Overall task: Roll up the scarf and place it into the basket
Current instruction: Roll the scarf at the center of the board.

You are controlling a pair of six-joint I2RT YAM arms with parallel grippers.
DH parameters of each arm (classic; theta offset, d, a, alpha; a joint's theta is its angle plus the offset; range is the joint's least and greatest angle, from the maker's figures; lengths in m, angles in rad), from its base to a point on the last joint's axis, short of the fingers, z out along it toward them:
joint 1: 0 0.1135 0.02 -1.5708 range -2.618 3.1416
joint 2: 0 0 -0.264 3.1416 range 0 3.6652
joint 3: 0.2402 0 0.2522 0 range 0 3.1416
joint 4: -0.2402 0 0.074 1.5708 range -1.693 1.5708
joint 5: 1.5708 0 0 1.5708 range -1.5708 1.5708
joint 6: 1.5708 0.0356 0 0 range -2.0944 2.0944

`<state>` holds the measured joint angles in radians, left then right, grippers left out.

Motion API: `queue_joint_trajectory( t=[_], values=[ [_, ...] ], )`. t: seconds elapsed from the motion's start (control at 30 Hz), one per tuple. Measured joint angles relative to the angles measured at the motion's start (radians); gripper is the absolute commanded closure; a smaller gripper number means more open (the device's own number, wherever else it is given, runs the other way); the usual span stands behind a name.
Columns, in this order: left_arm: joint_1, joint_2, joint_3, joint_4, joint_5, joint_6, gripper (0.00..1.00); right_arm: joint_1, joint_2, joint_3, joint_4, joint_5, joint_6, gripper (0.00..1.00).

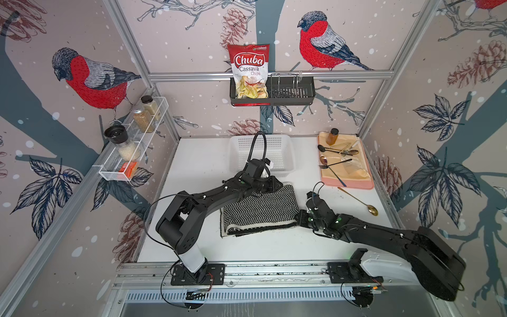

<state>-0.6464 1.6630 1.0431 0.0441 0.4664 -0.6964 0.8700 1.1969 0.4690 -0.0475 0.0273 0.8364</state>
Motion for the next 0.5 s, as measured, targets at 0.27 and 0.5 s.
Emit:
queue_joint_trajectory(
  t=[0.27,0.5],
  values=[
    [0.104,-0.05,0.034,-0.079,-0.016,0.053,0.75,0.28,0.238,0.344,-0.323,0.428,-0.057,1.0],
    [0.121,-0.061,0.039,-0.111,-0.003,0.088,0.74,0.381,0.412,0.469,-0.356,0.539,-0.162,1.0]
  ],
)
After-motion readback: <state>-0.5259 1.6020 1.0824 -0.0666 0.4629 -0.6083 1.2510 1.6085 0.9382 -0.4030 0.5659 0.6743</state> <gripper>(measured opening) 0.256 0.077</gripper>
